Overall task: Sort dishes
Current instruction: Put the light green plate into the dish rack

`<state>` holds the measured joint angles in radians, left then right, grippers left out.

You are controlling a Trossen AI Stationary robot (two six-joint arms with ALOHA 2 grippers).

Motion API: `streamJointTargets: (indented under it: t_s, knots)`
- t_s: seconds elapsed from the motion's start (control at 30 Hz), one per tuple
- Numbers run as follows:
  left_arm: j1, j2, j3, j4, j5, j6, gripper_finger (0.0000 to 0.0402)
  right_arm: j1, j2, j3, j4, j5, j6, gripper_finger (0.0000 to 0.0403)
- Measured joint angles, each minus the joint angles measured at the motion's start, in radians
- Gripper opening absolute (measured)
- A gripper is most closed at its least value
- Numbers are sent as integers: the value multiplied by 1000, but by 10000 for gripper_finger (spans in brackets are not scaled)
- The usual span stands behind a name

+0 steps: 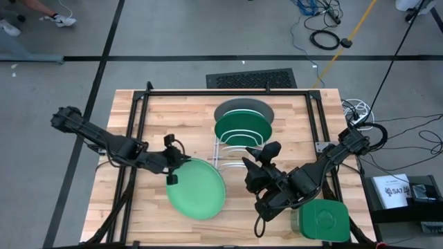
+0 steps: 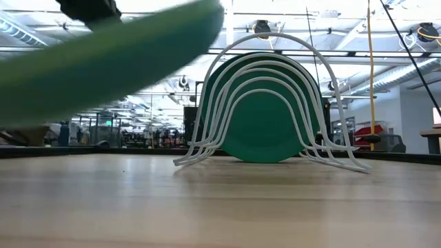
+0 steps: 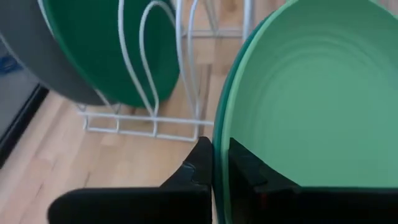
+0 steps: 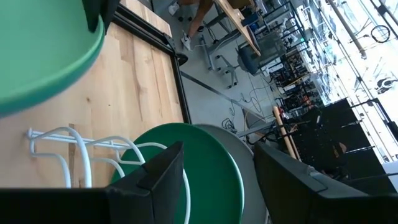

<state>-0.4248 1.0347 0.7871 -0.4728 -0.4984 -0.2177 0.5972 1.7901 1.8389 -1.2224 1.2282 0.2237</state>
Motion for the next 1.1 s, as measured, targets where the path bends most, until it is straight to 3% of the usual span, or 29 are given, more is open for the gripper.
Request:
streamJointTargets:
  t_s: [0.3,0.67,1.1]
  knots:
    - [-1,13,5,-87,116,-57,15,0,0,0,0,-4,1,187]
    - [4,206,-8,-106,269,-211,15,1,0,0,0,-4,26,187]
    - [4,280,-8,-76,260,-219,36,19,0,0,0,-6,44,187]
